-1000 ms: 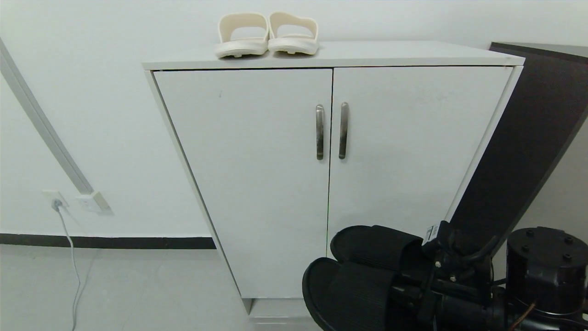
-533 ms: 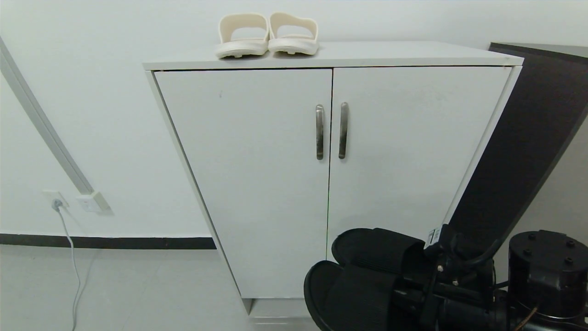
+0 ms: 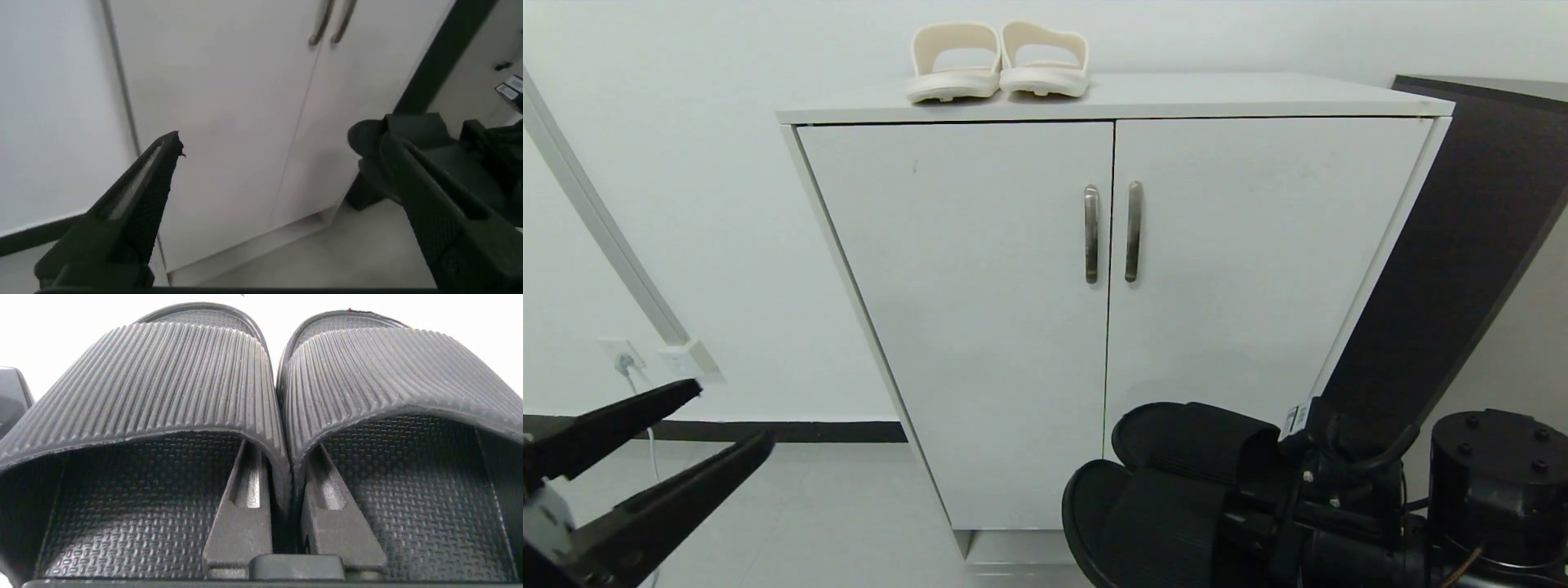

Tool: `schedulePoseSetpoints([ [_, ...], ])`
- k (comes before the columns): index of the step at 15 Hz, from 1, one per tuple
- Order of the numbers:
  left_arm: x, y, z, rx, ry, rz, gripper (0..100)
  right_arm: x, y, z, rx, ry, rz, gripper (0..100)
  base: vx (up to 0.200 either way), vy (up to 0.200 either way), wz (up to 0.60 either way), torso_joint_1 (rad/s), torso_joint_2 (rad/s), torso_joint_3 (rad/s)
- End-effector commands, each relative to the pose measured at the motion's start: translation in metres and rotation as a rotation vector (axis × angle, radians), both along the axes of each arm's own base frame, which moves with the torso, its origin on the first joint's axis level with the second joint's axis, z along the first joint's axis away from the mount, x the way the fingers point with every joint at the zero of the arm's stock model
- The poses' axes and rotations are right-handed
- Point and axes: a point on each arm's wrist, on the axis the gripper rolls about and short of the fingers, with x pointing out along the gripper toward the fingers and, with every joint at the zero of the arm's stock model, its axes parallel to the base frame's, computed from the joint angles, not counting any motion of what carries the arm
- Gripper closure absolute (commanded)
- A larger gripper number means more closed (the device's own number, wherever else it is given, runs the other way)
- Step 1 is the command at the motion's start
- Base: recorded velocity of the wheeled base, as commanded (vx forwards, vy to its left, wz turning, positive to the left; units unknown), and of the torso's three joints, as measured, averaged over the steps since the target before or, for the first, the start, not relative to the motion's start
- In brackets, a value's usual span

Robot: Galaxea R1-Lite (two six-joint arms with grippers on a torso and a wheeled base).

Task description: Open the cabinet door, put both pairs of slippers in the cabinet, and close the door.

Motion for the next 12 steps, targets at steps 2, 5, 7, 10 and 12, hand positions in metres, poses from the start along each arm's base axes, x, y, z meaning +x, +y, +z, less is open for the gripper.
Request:
schedulePoseSetpoints([
  [2, 0.044, -0.027, 0.007, 0.012, 0.049, -0.122, 0, 0.0, 0.001, 0.0, 0.002, 0.003, -0.001, 100, 0.0, 0.0, 0.0, 0.0, 0.0, 0.0],
  [5, 0.059, -0.05, 0.025, 0.007, 0.022, -0.22, 0, 0.0, 0.0, 0.001, 0.007, 0.0, -0.001, 100, 0.0, 0.0, 0.0, 0.0, 0.0, 0.0],
  [7, 0.066, -0.066, 0.033, 0.003, 0.01, -0.281, 0, 0.0, 0.0, 0.002, 0.014, -0.006, -0.003, 100, 0.0, 0.0, 0.0, 0.0, 0.0, 0.0],
  [10, 0.083, -0.094, 0.04, 0.005, 0.018, -0.363, 0, 0.0, 0.0, 0.001, 0.013, -0.005, -0.003, 100, 0.0, 0.0, 0.0, 0.0, 0.0, 0.0],
  [12, 0.096, -0.111, 0.039, 0.013, 0.037, -0.399, 0, 0.002, 0.001, 0.001, 0.013, -0.005, -0.005, 100, 0.0, 0.0, 0.0, 0.0, 0.0, 0.0],
])
